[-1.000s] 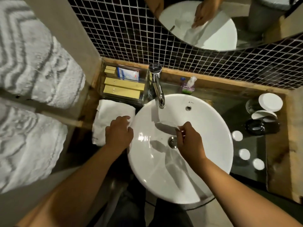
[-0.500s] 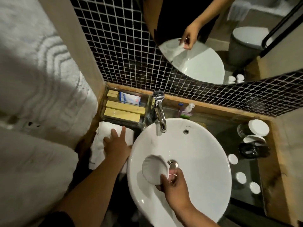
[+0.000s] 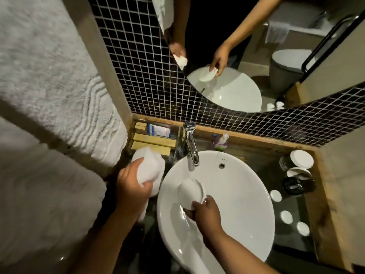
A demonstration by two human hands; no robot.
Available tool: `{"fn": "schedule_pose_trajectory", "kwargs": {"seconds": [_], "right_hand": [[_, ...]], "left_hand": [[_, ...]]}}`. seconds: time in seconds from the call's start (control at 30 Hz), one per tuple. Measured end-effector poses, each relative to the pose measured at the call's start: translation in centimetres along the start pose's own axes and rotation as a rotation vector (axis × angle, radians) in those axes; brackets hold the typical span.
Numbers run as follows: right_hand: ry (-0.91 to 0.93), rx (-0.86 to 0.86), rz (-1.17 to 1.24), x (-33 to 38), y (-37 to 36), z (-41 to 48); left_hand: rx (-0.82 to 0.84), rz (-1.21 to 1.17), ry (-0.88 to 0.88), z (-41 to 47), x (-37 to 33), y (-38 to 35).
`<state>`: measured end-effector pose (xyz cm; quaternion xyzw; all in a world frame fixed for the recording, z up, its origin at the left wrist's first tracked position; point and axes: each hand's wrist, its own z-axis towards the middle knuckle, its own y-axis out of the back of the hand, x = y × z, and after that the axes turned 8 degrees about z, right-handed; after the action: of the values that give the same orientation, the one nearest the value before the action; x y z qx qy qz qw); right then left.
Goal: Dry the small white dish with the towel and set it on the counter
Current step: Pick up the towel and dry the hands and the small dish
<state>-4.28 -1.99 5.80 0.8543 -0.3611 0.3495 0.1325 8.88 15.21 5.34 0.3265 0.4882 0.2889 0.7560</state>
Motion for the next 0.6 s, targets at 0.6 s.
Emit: {"fn": "schedule_pose_trajectory", "kwargs": {"seconds": [0.6], "right_hand": [[-0.309, 0.374, 0.231, 5.7, -0.6, -2.7]], "left_hand": [[0.618, 0.09, -0.489, -4.0, -7.5, 4.1]]}}
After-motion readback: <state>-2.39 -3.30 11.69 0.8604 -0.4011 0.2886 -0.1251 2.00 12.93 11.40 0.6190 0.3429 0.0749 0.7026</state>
